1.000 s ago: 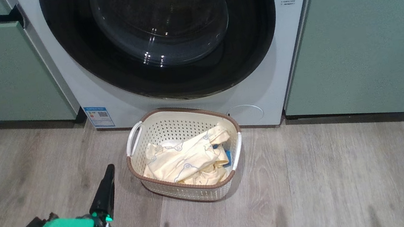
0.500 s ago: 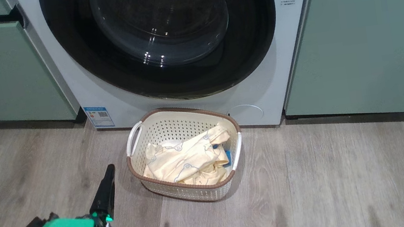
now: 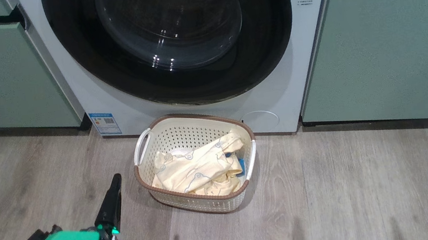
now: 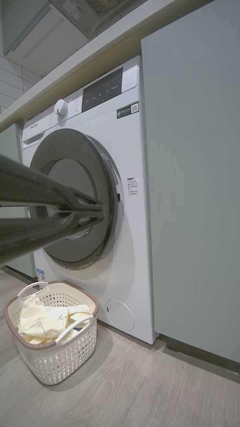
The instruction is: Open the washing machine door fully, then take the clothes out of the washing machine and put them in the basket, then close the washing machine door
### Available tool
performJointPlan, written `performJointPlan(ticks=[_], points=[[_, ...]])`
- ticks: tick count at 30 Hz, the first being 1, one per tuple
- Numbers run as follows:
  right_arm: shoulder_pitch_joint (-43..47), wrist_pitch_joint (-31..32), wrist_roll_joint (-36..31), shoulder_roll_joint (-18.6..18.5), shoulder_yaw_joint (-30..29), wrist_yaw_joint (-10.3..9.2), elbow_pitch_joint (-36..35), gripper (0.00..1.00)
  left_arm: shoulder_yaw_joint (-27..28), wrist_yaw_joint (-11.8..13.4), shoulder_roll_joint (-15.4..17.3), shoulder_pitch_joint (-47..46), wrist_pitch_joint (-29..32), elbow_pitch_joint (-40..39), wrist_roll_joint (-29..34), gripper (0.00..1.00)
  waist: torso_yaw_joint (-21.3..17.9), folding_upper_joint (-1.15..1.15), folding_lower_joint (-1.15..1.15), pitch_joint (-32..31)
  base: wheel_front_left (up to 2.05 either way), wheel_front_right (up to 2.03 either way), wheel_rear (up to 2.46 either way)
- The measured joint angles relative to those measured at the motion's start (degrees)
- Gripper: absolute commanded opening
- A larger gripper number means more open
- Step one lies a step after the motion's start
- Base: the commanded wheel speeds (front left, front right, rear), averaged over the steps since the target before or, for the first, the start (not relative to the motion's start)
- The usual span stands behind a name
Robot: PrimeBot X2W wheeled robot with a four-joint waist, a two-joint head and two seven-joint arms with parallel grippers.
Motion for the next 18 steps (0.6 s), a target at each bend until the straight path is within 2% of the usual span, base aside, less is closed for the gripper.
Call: performJointPlan(ticks=[18], points=[[-0.01, 0.01, -0.01, 0.04, -0.12, 0.00, 0.01, 0.00, 0.05, 0.00, -0.04, 0.00, 0.01, 0.00, 0.00, 0.00, 0.00, 0.00, 0.00, 0.00, 0.00, 0.00, 0.00]])
